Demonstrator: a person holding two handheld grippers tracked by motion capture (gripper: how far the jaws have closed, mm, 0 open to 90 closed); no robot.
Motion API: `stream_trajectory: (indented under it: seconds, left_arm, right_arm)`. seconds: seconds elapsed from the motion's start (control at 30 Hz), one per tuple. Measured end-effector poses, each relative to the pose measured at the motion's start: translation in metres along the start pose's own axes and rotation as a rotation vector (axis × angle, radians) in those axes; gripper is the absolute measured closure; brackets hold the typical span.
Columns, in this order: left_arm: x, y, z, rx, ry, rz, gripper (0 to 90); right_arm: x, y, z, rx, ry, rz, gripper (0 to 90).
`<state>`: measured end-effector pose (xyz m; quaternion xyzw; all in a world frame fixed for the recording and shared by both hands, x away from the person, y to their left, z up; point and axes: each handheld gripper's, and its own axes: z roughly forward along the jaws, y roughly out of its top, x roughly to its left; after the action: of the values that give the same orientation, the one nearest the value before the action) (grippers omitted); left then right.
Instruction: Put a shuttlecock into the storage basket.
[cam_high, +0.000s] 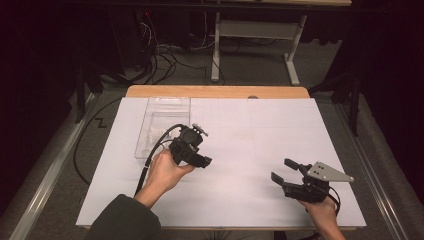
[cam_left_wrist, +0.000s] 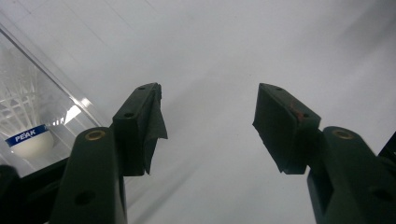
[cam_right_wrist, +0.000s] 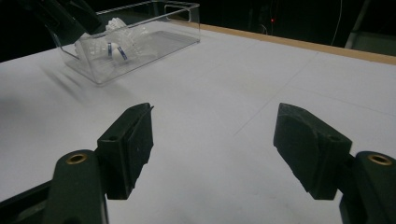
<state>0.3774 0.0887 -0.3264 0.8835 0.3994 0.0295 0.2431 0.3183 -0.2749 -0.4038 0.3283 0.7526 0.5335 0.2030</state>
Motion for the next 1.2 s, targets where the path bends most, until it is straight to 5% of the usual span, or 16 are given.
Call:
stream_trajectory:
  seconds: [1.2]
  left_arm:
    - [-0.027, -0.026, 0.007, -0.015, 0.001, 0.067, 39.7]
  right_arm:
    - [0.001, 0.0, -0.001, -0.005, 0.002, -0.002, 28.9]
